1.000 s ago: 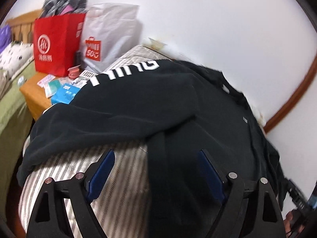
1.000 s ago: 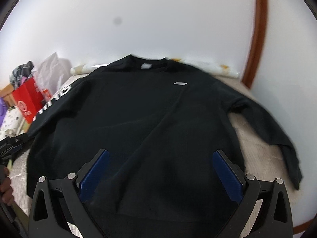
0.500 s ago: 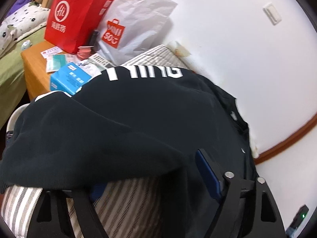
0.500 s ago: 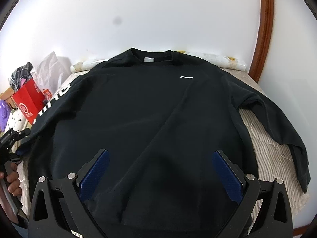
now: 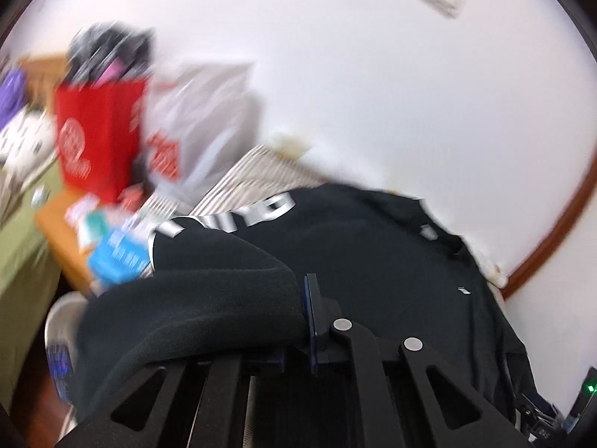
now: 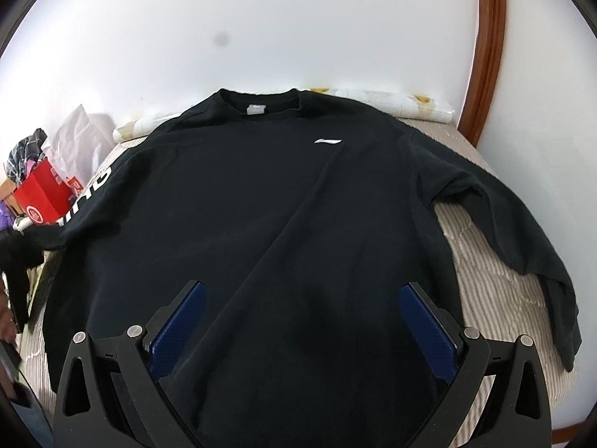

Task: Fold small clothes
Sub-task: 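Grasp the lettered sleeve with the left tool and lift it, then fold the lettered sleeve across the sweatshirt body with the left tool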

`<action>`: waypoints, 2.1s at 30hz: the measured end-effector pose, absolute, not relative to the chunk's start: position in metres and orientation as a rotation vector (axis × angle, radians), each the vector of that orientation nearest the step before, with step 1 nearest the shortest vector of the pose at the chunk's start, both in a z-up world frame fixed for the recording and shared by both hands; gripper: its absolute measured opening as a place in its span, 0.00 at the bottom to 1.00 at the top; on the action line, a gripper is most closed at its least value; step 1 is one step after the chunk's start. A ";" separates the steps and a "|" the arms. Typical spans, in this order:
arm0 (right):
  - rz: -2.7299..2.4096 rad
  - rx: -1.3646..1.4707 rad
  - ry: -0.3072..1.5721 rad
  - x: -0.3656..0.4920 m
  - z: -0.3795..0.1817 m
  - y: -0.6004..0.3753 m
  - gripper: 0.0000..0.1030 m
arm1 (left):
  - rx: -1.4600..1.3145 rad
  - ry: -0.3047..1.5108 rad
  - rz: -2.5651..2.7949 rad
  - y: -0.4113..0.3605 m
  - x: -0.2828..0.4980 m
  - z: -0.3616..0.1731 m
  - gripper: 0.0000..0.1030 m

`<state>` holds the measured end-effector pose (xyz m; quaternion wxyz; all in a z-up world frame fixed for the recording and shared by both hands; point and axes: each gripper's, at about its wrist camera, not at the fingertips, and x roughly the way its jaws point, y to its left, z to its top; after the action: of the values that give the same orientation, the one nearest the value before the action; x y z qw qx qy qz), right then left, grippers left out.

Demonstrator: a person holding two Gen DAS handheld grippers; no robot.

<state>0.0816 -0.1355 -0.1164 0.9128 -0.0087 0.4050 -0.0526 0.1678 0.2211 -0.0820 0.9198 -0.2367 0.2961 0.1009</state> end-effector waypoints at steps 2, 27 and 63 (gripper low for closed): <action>-0.107 -0.024 0.825 0.084 -0.113 -0.139 0.99 | -0.433 0.582 0.160 0.201 0.180 -0.063 0.08; -0.207 -0.105 0.805 0.094 -0.119 -0.208 0.99 | -0.118 0.815 -0.180 -0.013 0.307 -0.083 0.51; 0.128 -0.354 0.850 0.183 -0.182 0.023 0.81 | -0.231 0.906 0.050 0.198 0.150 -0.168 0.79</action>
<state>0.1825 0.0230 -0.1824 0.8939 -0.1707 0.4099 0.0618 0.1498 0.1984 -0.1679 0.8923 -0.1115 0.4368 0.0241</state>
